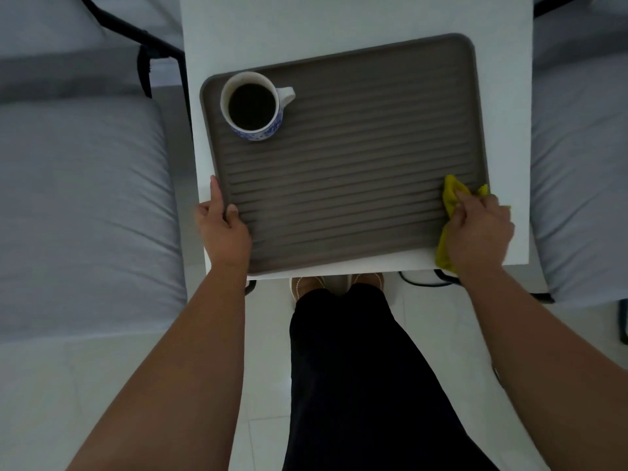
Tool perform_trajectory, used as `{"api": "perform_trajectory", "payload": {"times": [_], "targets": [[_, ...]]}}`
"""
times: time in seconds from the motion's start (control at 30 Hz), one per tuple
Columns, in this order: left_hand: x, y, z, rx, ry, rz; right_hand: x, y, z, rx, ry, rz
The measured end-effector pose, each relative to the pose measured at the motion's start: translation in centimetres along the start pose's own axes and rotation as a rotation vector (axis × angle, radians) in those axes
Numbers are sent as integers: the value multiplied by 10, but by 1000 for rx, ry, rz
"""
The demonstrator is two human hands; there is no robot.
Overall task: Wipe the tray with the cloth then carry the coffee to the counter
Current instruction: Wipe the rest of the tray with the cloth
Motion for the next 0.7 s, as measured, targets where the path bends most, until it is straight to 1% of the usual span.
{"api": "perform_trajectory", "payload": {"times": [0.1,0.2,0.27,0.43,0.47,0.53,0.63,0.7], "targets": [[-2,-1,0,10,-7,3,-11,-27,-4,82,32,15],[-2,-2,0,3,8,3,-19,-59,-18,209,12,-5],[-2,-2,1,10,14,-2,-27,-88,-28,307,-53,-39],[-4,-3,0,33,15,-15,-52,-172,-62,538,-318,-113],[-4,-2,0,31,18,-8,-56,-188,-69,586,-350,-106],[-2,-1,1,29,19,7,-57,-211,-78,675,-353,-94],[-1,0,1,43,5,-5,-55,-205,-65,730,-352,-85],[-1,0,0,55,-4,-17,-44,-170,-44,656,-250,-115]]}}
Point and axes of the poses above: each hand's wrist, its own z-axis towards the middle knuckle, its own x-axis out of the back of the hand, y = z × x, the point moved 6 cm from there along z, towards the middle knuckle, and after that the axes turned 5 degrees about x, right-handed, at the moved point
